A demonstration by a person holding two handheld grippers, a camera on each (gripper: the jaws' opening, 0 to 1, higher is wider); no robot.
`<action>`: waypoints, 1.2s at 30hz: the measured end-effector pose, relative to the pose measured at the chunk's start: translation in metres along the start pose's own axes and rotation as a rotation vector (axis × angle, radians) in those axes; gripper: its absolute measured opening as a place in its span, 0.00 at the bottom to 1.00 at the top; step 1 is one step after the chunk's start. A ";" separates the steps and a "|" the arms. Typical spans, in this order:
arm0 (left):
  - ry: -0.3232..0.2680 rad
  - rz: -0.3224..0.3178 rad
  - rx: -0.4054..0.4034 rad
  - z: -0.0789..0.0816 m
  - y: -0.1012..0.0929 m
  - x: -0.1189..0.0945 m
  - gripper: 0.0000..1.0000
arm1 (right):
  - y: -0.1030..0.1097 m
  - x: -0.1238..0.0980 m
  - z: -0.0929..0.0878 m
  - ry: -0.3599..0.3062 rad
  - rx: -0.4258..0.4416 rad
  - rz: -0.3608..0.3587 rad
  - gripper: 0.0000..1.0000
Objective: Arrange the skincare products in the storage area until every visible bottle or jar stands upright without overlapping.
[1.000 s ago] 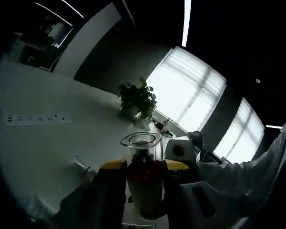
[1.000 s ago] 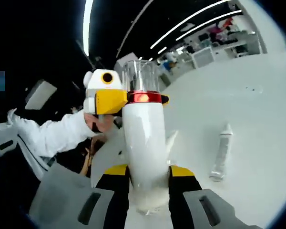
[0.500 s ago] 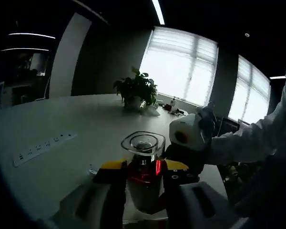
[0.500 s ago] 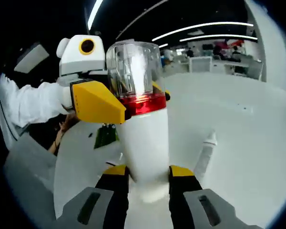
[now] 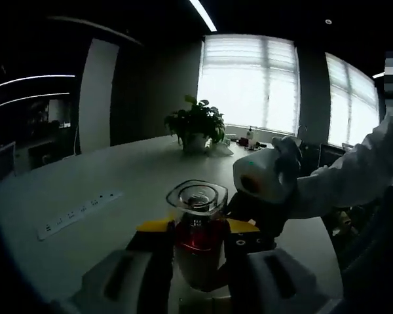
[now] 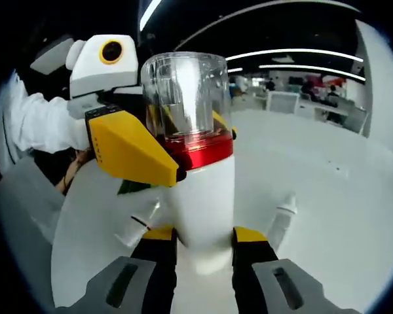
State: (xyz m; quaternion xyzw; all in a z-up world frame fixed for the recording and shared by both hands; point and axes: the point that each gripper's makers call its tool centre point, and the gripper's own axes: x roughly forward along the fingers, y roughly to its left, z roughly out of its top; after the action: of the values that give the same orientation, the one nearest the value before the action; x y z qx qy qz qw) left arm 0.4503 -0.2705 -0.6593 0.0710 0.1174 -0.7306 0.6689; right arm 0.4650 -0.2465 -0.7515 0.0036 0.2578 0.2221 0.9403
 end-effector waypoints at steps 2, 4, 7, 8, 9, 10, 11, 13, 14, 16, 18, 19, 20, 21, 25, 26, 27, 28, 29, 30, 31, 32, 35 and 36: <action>0.004 0.016 0.001 0.000 0.008 0.003 0.24 | 0.000 0.000 0.001 -0.012 -0.006 0.014 0.25; 0.001 0.024 0.005 0.000 0.015 0.006 0.24 | 0.000 0.000 0.001 -0.015 -0.018 0.023 0.25; -0.005 0.036 0.022 0.000 0.018 0.008 0.24 | 0.001 0.001 0.001 -0.013 -0.035 0.032 0.25; -0.007 0.035 0.030 0.000 0.018 0.008 0.24 | 0.001 0.001 0.001 -0.013 -0.035 0.032 0.25; -0.008 0.035 0.034 -0.001 0.023 0.008 0.24 | 0.001 0.001 0.001 -0.015 -0.034 0.031 0.25; -0.008 0.032 0.037 -0.002 0.030 0.008 0.25 | 0.001 0.001 0.001 -0.015 -0.035 0.030 0.25; -0.008 0.031 0.040 -0.002 0.031 0.009 0.25 | 0.001 0.001 0.001 -0.015 -0.035 0.030 0.25; -0.006 0.029 0.051 -0.003 0.033 0.007 0.25 | 0.001 0.001 0.001 -0.014 -0.037 0.027 0.25; -0.003 0.033 0.049 -0.003 0.031 0.006 0.25 | 0.001 0.001 0.001 -0.015 -0.040 0.026 0.25; -0.003 0.037 0.050 -0.003 0.026 0.004 0.25 | 0.001 0.001 0.001 -0.014 -0.046 0.024 0.25; -0.003 0.041 0.046 -0.004 0.024 0.003 0.25 | 0.001 0.000 0.001 -0.013 -0.051 0.022 0.25; -0.004 0.045 0.041 -0.003 0.022 0.002 0.25 | 0.002 0.000 0.001 -0.012 -0.051 0.023 0.25; -0.007 0.046 0.037 -0.002 0.021 0.002 0.25 | 0.002 0.000 0.001 -0.011 -0.055 0.023 0.25; -0.027 0.047 0.022 0.002 0.015 0.001 0.26 | 0.002 0.000 0.001 -0.010 -0.058 0.023 0.25; -0.035 0.052 0.028 0.005 0.010 0.000 0.26 | 0.001 -0.003 0.003 -0.020 -0.060 0.015 0.25; -0.036 0.052 0.027 0.006 0.009 0.000 0.26 | 0.001 -0.004 0.004 -0.024 -0.063 0.014 0.25; -0.037 0.051 0.018 0.006 0.007 -0.001 0.26 | 0.001 -0.004 0.005 -0.025 -0.063 0.014 0.25; -0.038 0.050 0.011 0.007 0.006 -0.002 0.26 | 0.002 -0.006 0.008 -0.034 -0.064 0.014 0.25; -0.037 0.050 0.011 0.007 0.006 -0.003 0.26 | 0.002 -0.007 0.011 -0.046 -0.059 0.014 0.25; -0.036 0.048 0.013 0.006 0.006 -0.003 0.26 | 0.002 -0.008 0.014 -0.055 -0.055 0.015 0.25; -0.035 0.048 0.011 0.006 0.005 -0.003 0.26 | 0.002 -0.009 0.016 -0.059 -0.055 0.016 0.25; -0.033 0.048 0.011 0.006 0.003 -0.004 0.26 | 0.002 -0.009 0.017 -0.059 -0.054 0.016 0.25; -0.028 0.059 0.006 0.006 0.005 -0.006 0.27 | 0.003 -0.012 0.024 -0.078 -0.063 0.007 0.25; -0.027 0.056 -0.005 0.006 0.005 -0.007 0.28 | 0.004 -0.013 0.026 -0.082 -0.058 0.005 0.25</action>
State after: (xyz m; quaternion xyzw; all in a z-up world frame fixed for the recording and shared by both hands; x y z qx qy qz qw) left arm 0.4560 -0.2661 -0.6519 0.0629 0.1082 -0.7122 0.6908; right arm 0.4663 -0.2458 -0.7219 -0.0139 0.2124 0.2315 0.9493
